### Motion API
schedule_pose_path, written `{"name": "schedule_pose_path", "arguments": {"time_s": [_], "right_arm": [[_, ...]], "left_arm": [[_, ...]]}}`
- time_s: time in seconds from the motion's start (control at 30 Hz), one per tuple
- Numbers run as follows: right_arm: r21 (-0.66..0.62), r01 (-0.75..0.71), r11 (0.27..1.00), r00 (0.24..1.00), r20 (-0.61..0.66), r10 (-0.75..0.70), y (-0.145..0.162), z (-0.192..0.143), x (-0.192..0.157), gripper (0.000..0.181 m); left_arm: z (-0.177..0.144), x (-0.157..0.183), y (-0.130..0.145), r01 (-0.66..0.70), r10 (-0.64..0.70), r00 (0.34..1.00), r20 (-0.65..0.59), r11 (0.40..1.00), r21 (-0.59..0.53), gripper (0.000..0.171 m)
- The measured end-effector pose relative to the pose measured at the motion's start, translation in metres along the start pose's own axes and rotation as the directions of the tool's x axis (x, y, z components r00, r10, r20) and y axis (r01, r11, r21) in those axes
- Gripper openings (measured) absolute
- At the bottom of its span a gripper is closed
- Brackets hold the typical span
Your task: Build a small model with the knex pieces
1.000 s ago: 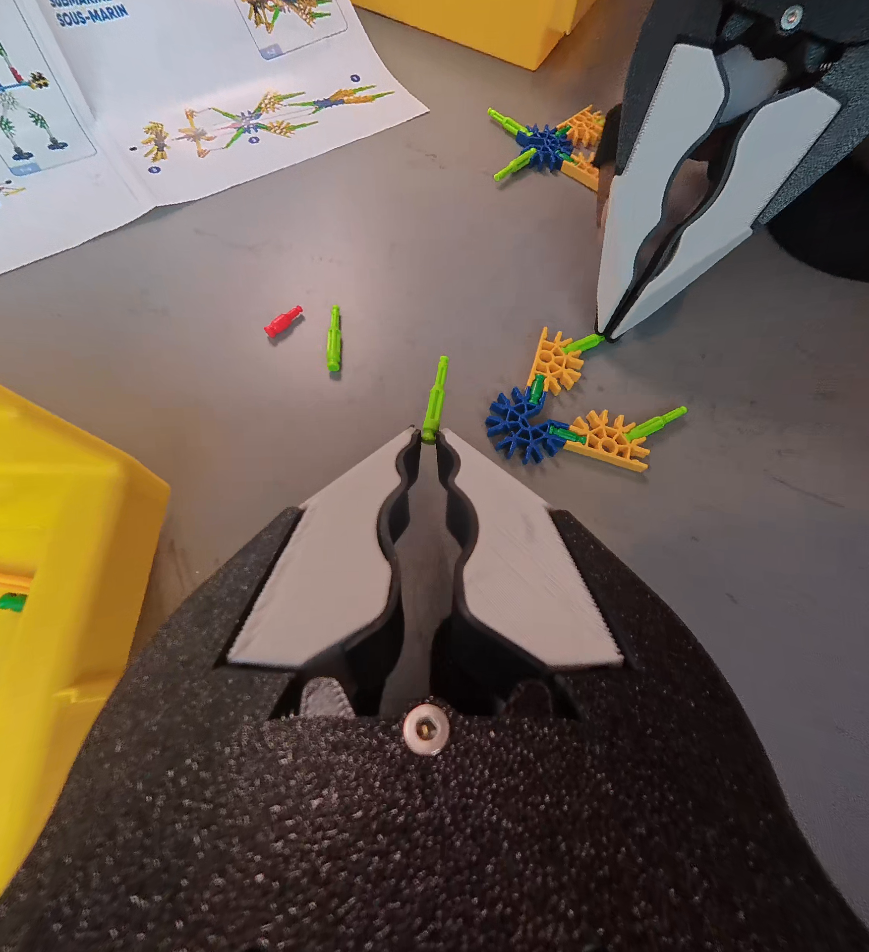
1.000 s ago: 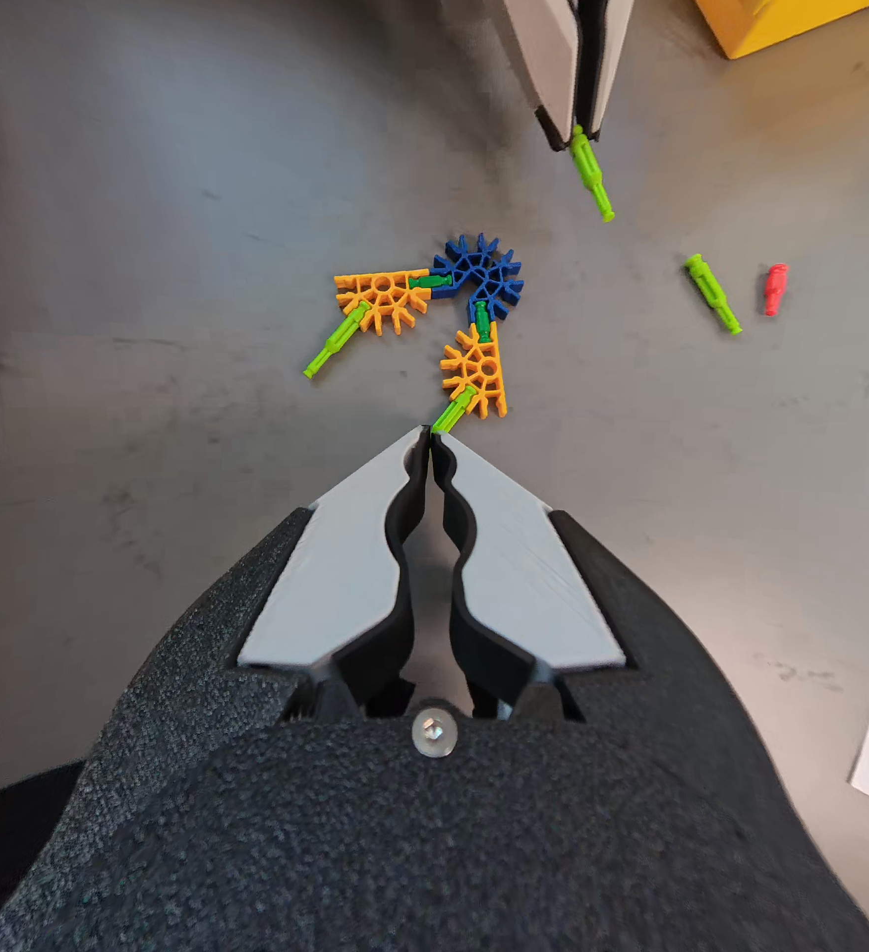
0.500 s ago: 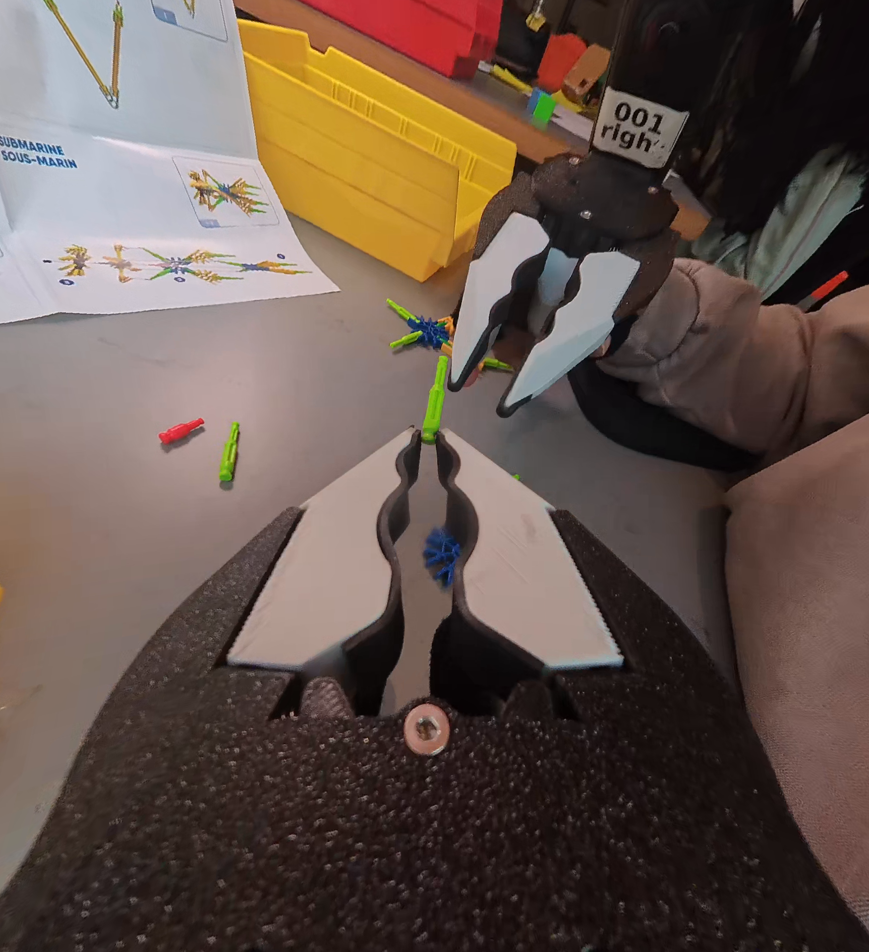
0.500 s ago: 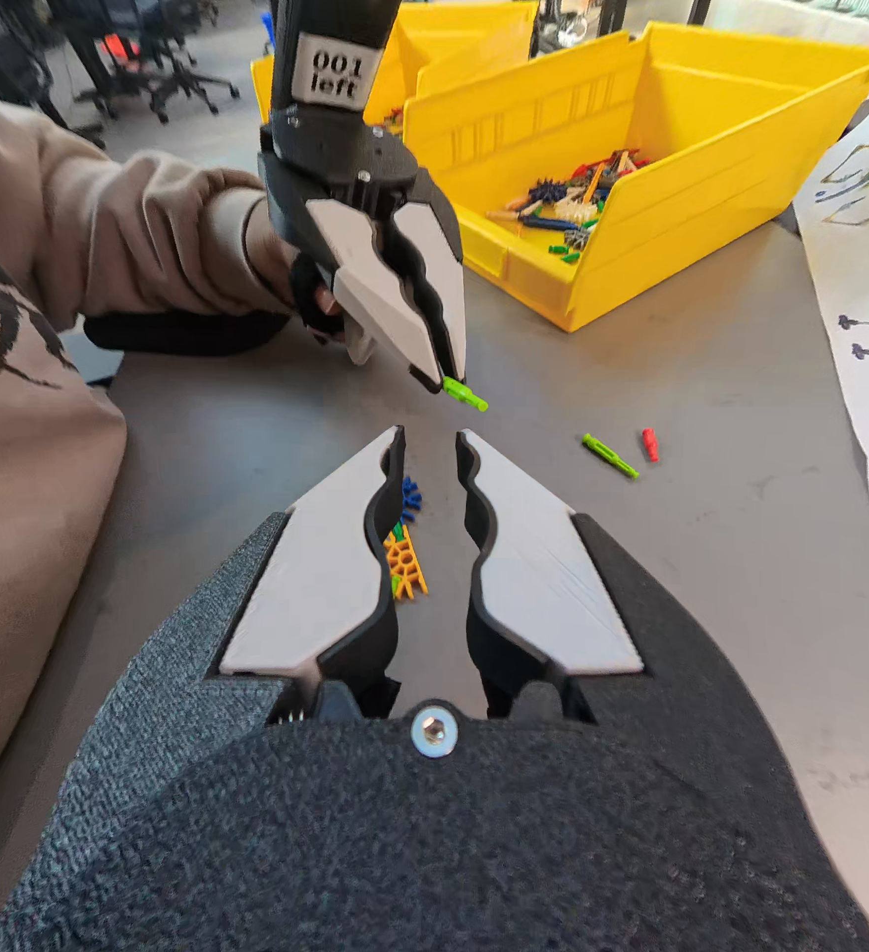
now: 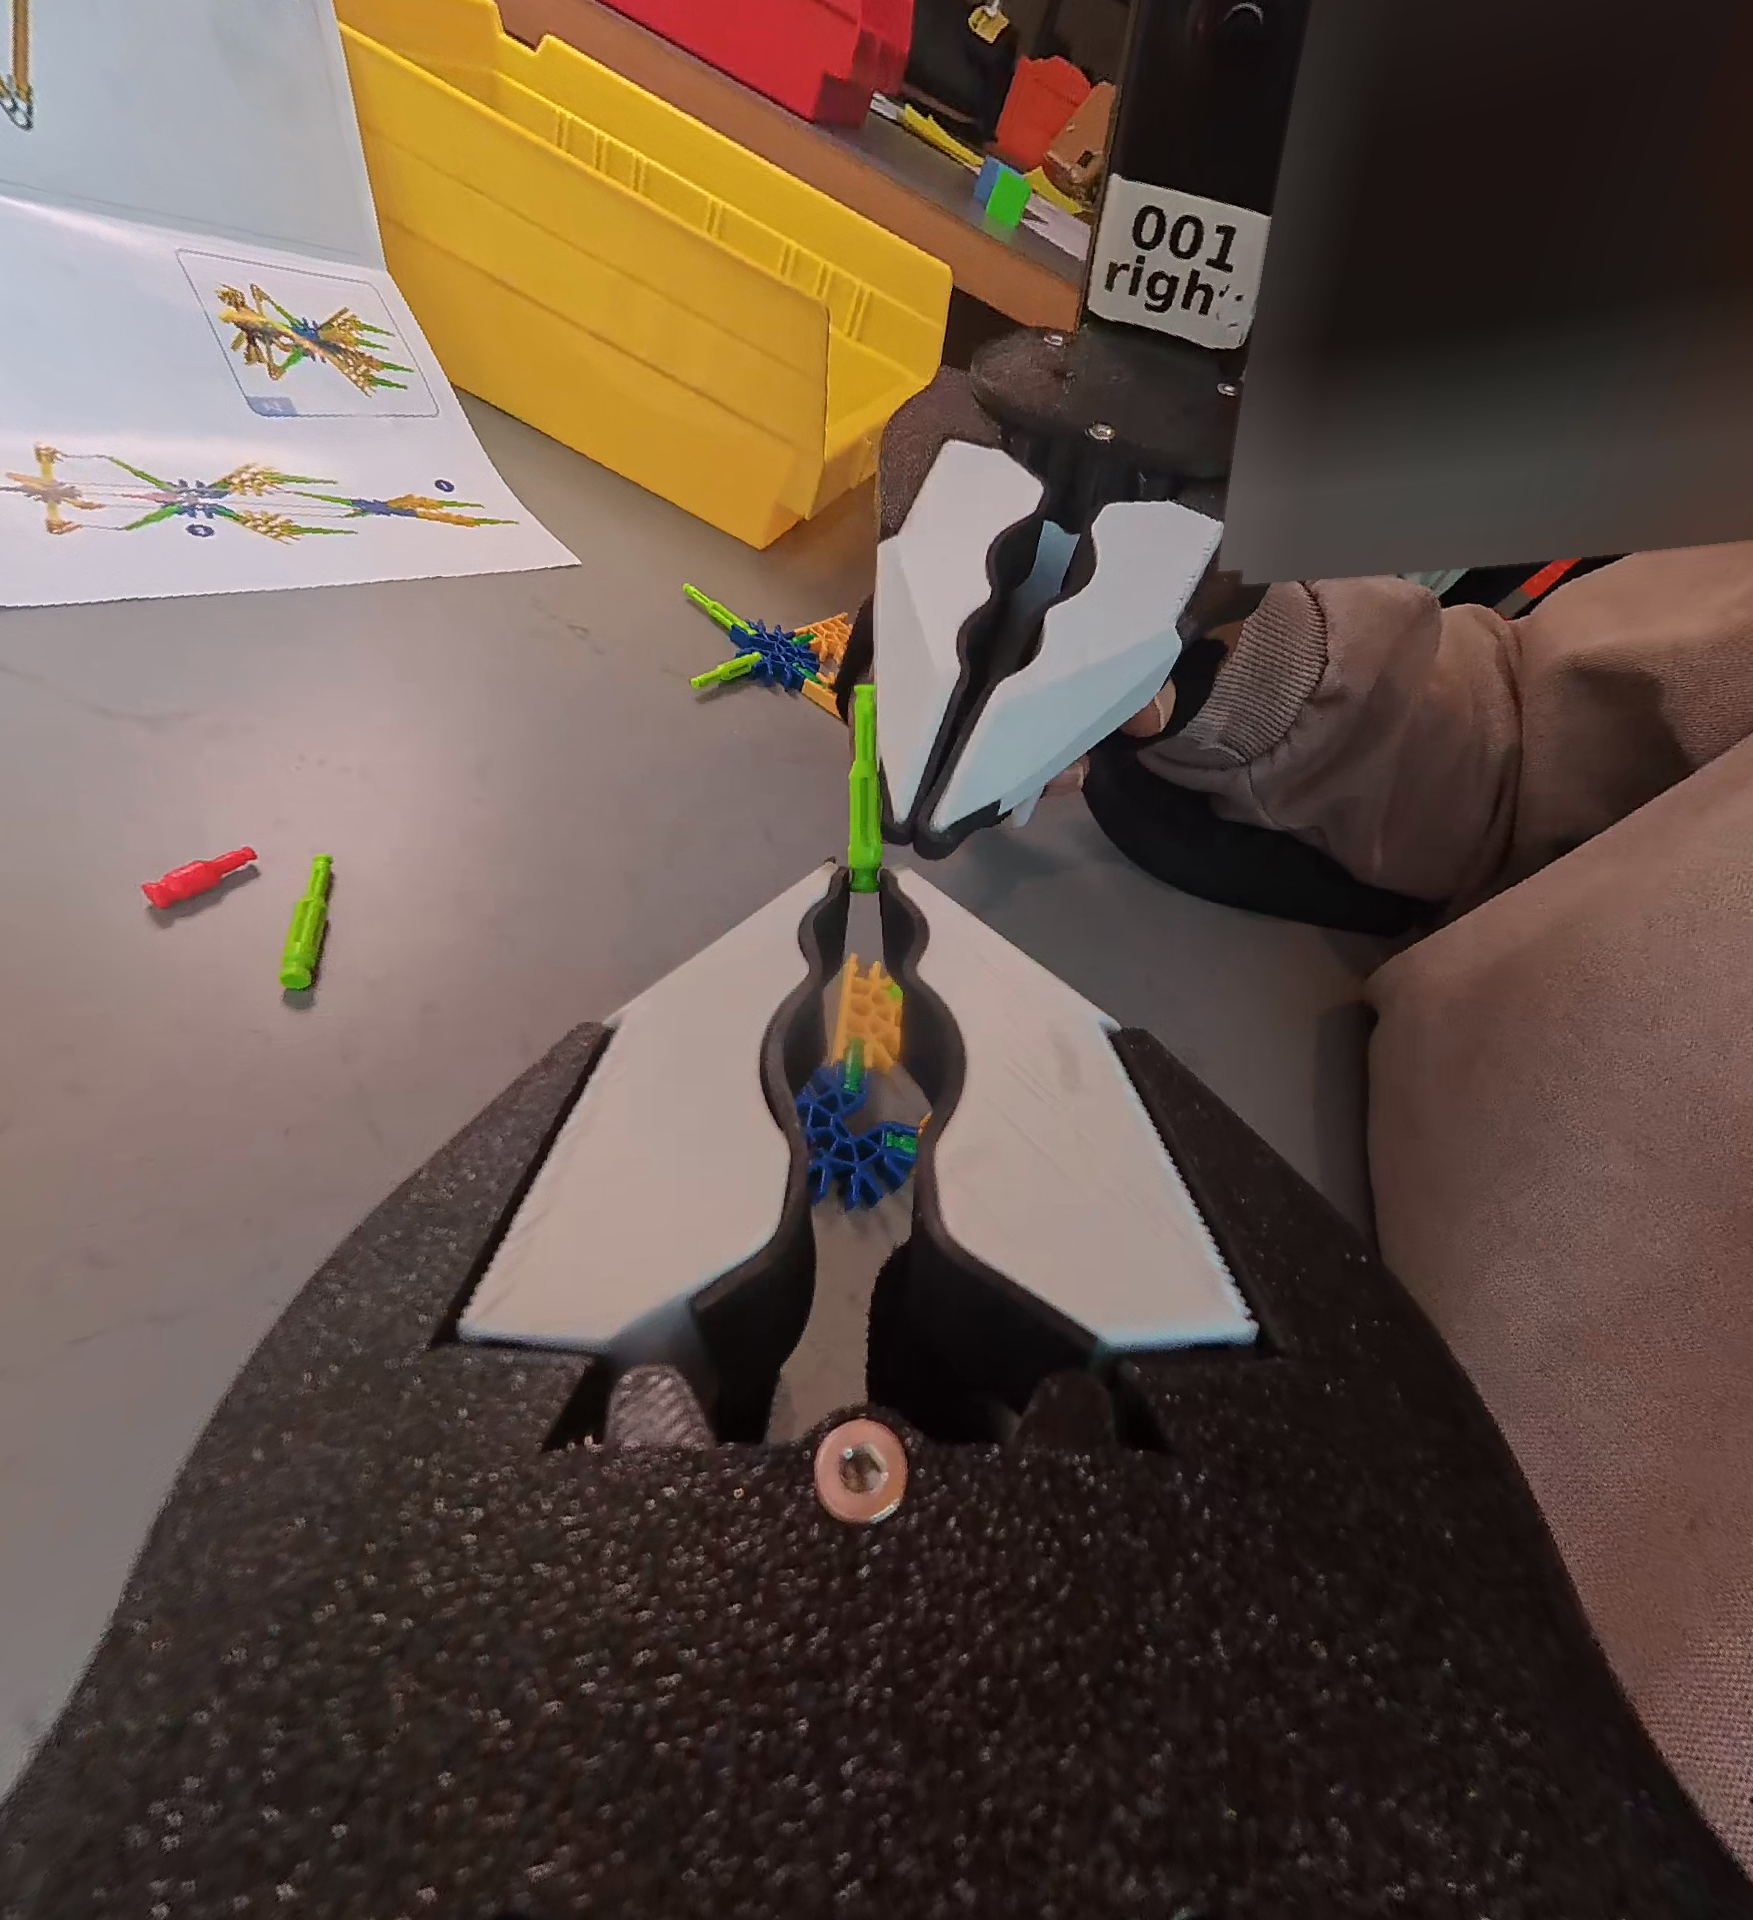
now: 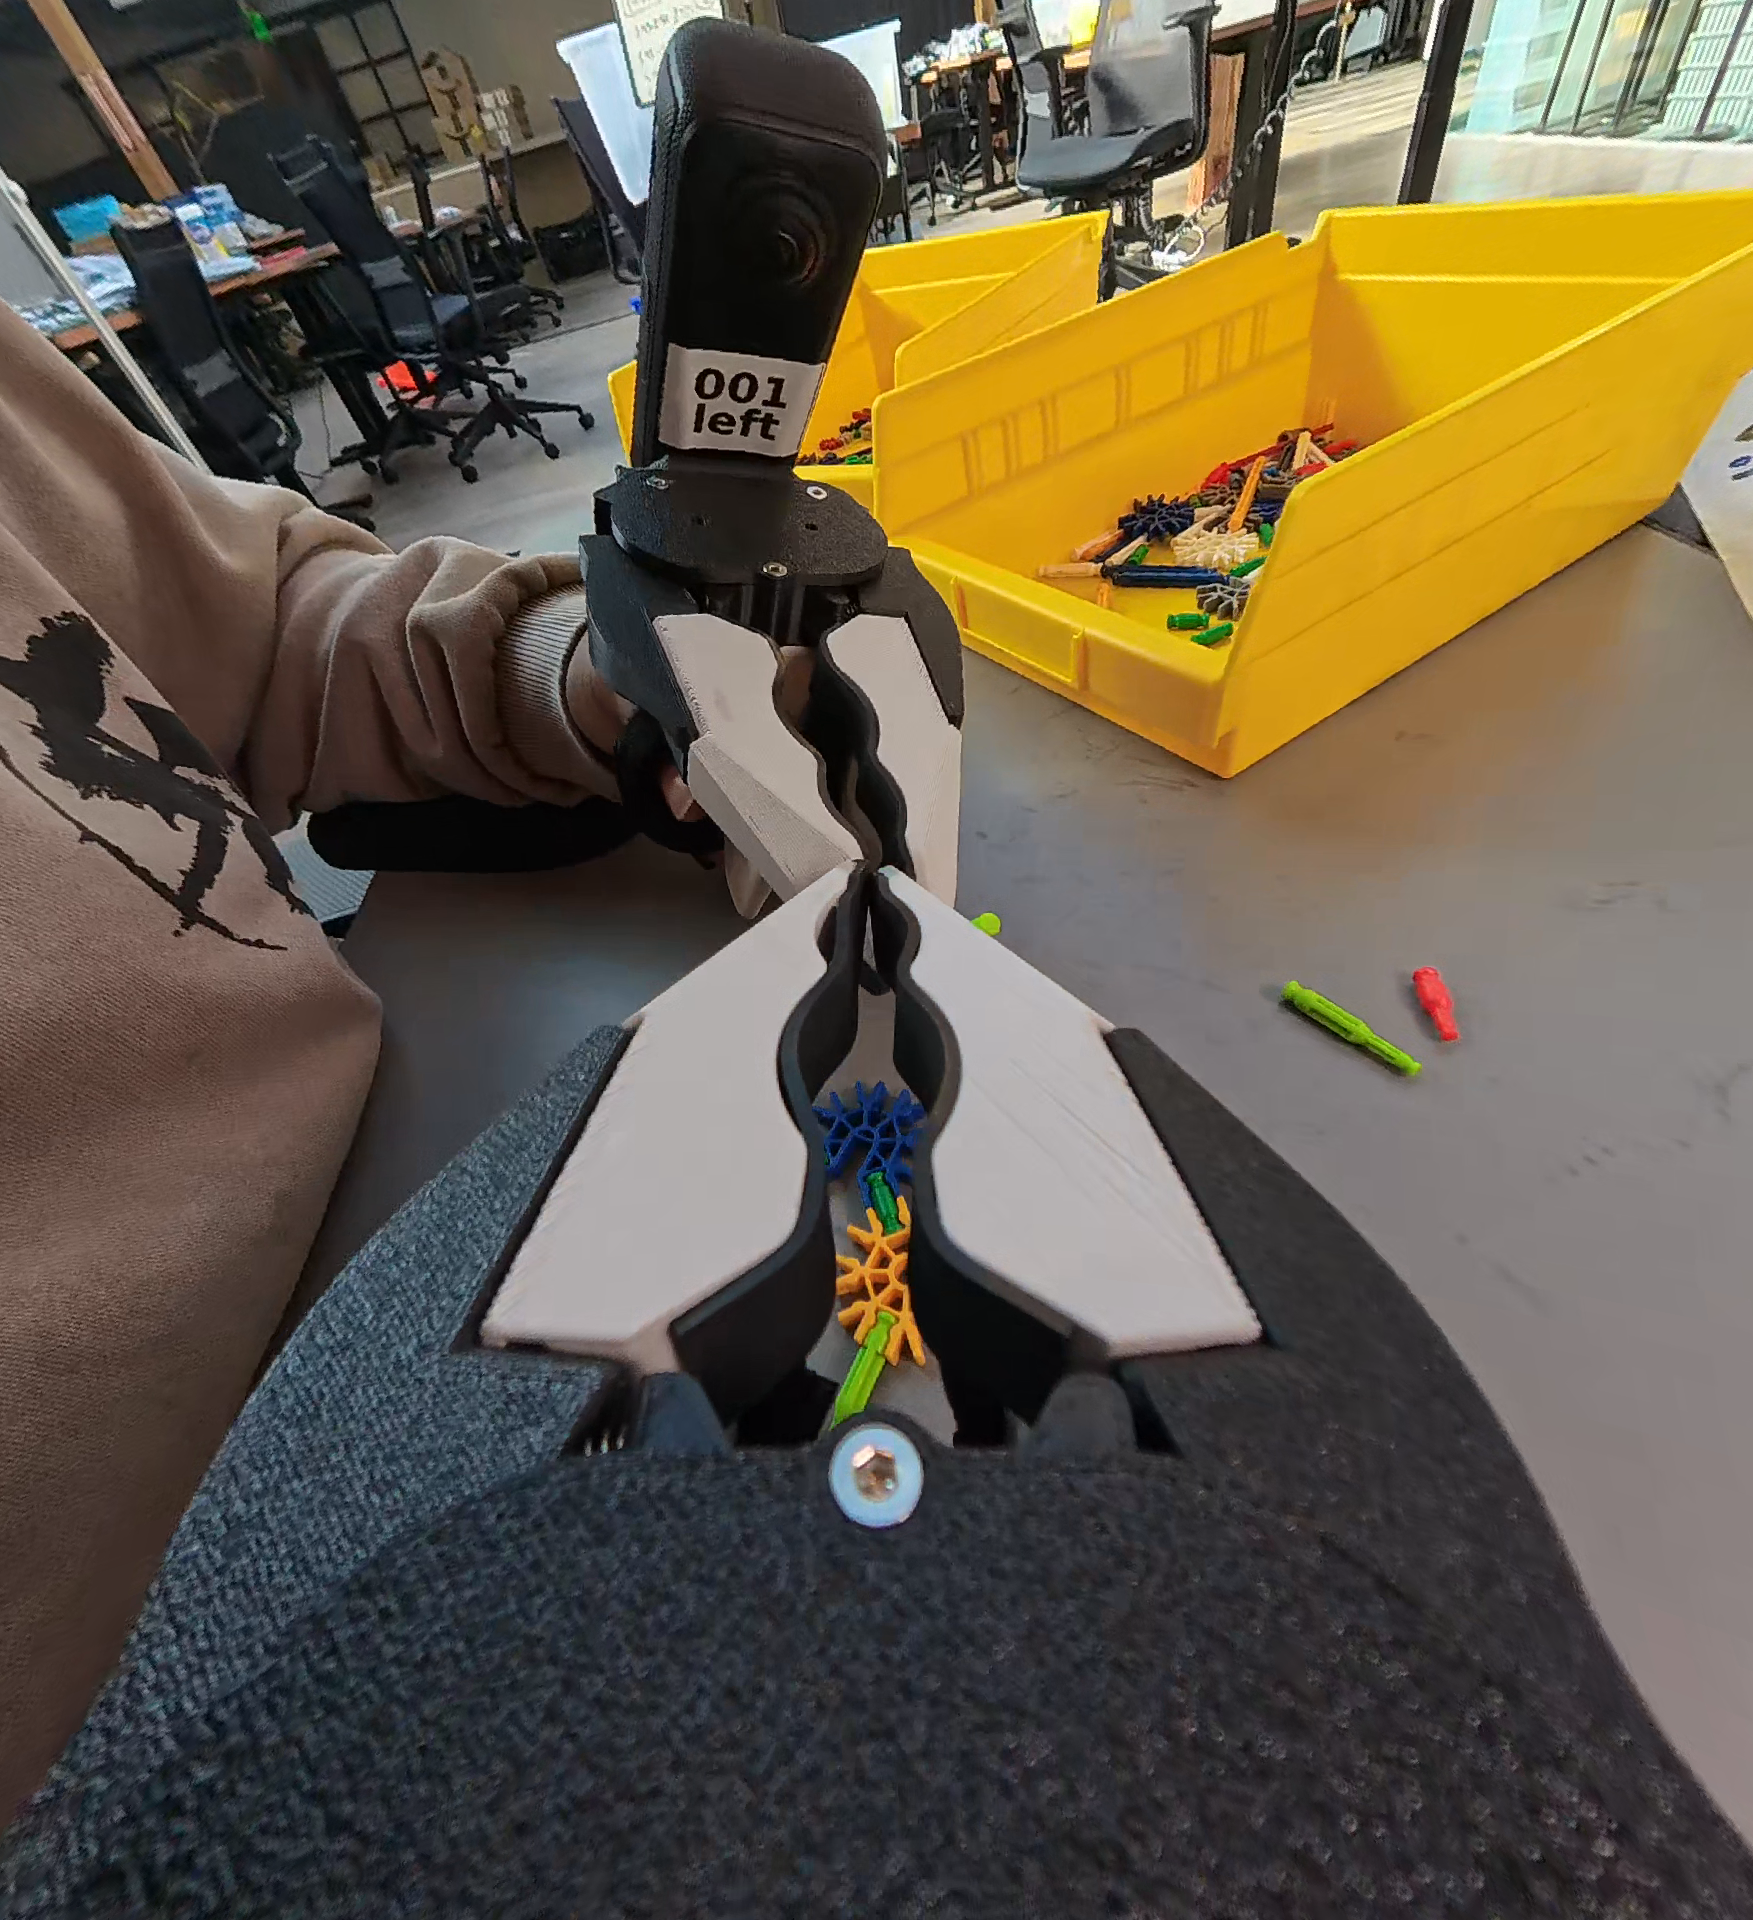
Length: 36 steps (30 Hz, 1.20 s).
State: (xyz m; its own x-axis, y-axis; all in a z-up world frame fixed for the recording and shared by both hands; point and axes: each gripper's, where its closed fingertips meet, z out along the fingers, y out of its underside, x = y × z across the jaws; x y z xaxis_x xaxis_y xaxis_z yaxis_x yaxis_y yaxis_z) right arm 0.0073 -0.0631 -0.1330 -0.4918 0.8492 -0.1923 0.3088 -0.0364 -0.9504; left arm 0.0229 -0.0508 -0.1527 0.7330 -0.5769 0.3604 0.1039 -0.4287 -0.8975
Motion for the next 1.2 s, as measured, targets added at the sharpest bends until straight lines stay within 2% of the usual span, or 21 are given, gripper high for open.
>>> {"name": "schedule_pose_path", "arguments": {"time_s": [0.17,0.27,0.33,0.5,0.67,0.77,0.83,0.97,1.07,1.2], "right_arm": [[0.076,0.002,0.997,0.998,-0.06,0.002,-0.018,-0.017,0.011,0.006],[0.074,-0.05,0.996,0.994,-0.095,0.057,-0.014,-0.022,0.023,0.018],[0.088,-0.085,0.992,0.993,-0.077,0.092,-0.014,-0.019,0.022,0.017],[0.091,-0.115,0.989,0.993,-0.025,0.118,-0.014,-0.01,0.011,0.0],[0.042,-0.138,0.99,0.99,-0.001,0.138,-0.005,-0.007,0.008,0.0],[0.008,-0.133,0.991,0.991,-0.015,0.133,0.001,-0.005,0.009,0.011],[0.004,-0.127,0.992,0.992,-0.01,0.127,0.002,-0.004,0.008,0.003],[-0.032,-0.122,0.992,0.993,-0.013,0.121,0.008,-0.004,0.008,0.003],[-0.042,-0.137,0.99,0.99,-0.025,0.136,0.01,-0.007,0.011,0.003],[-0.092,-0.152,0.984,0.987,-0.069,0.146,0.019,-0.012,0.02,0.003]], "left_arm": [[-0.008,-0.008,-0.011,0.121,-0.12,0.993,-0.021,0.99,0.076,0.005],[-0.013,-0.008,-0.019,0.187,-0.179,0.981,-0.07,0.974,0.127,0.005],[-0.013,-0.004,-0.021,0.192,-0.18,0.979,-0.091,0.972,0.135,0.005],[-0.005,0.006,-0.013,0.139,-0.131,0.987,-0.095,0.986,0.087,0.005],[-0.001,0.007,-0.005,0.114,-0.11,0.991,-0.082,0.993,0.043,0.005],[-0.001,0.006,-0.006,0.124,-0.12,0.989,-0.082,0.991,0.045,0.005],[0.0,0.006,-0.003,0.122,-0.119,0.99,-0.078,0.992,0.029,0.005],[0.002,0.005,0.002,0.124,-0.124,0.99,-0.069,0.992,-0.001,0.005],[0.001,-0.005,0.006,0.112,-0.113,0.994,-0.006,0.993,-0.032,0.013],[-0.007,-0.019,0.019,0.047,-0.036,0.996,0.078,0.99,-0.135,0.024]]}}
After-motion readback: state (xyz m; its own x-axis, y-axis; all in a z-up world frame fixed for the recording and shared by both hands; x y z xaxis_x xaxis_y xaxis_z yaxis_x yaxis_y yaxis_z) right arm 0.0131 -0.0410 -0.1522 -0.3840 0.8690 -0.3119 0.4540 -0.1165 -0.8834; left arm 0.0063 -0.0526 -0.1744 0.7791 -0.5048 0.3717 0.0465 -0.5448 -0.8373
